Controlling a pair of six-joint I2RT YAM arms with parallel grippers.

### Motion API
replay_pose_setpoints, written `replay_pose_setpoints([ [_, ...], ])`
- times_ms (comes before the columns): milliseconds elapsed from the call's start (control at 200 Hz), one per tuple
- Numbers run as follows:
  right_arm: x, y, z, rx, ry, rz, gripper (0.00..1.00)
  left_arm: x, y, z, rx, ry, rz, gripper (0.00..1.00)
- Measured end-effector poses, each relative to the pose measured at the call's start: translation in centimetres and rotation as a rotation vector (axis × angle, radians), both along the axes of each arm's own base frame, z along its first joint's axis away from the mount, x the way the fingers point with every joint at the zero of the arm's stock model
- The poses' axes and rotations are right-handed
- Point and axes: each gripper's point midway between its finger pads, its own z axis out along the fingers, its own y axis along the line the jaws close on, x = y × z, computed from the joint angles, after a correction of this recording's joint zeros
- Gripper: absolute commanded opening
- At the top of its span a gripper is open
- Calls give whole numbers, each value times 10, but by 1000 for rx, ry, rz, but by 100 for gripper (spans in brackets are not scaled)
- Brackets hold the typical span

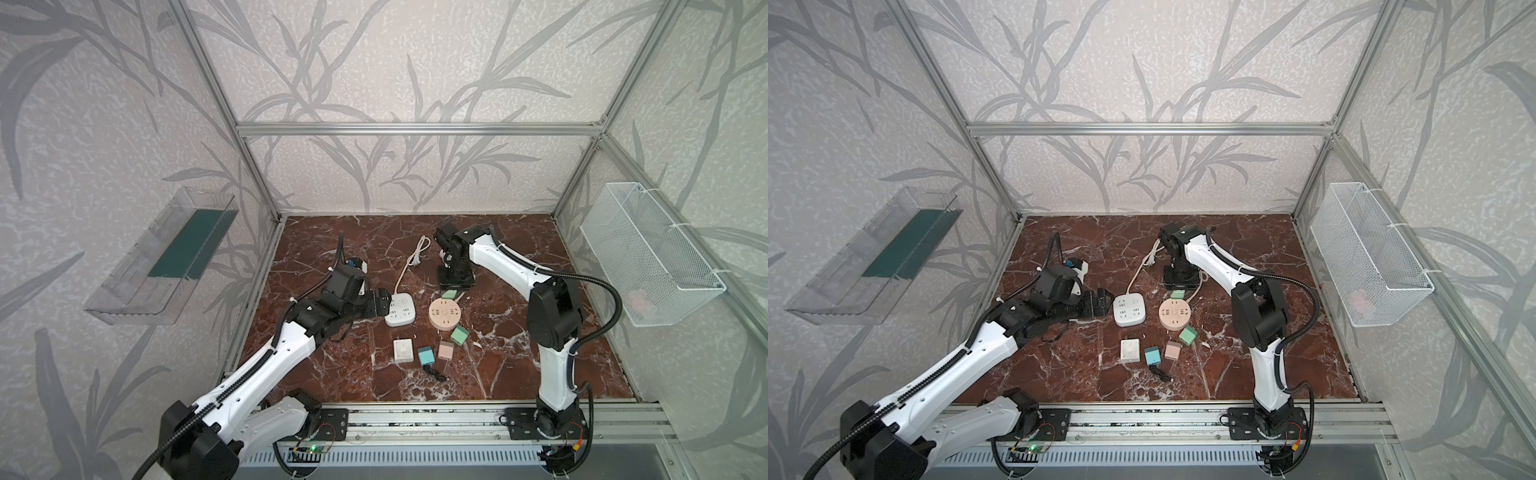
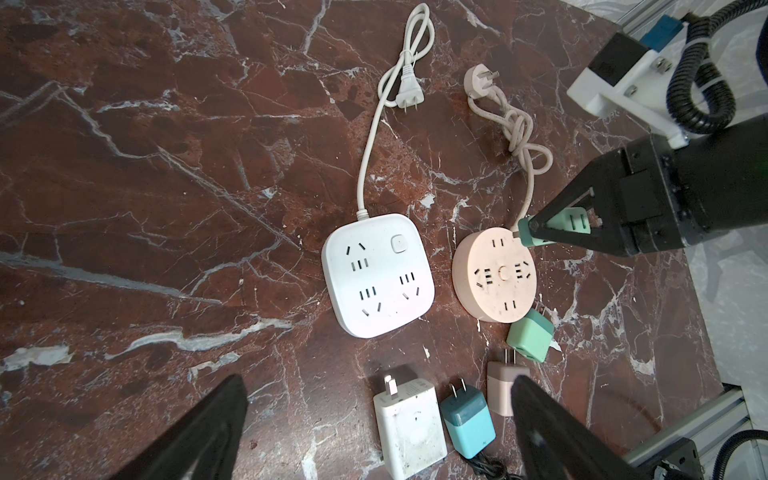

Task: Insert the plug
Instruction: 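Carry adapter with right gripper above the pink round power strip, then lower adapter prongs into a socket of the pink round strip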

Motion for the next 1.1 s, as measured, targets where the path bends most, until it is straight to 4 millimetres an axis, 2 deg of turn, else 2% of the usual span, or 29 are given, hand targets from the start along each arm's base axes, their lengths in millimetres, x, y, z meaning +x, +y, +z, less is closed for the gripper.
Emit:
replay_pose_setpoints([
  [305, -2, 4, -8, -5, 14, 12, 0, -2, -2, -4, -6, 9, -10, 96],
  [485, -4, 6, -22, -22, 40, 20, 0, -4, -2, -7, -4, 16, -14, 96],
  [1100, -2, 9, -22, -46, 26, 38, 0, -4, -3, -7, -11, 16, -14, 96],
])
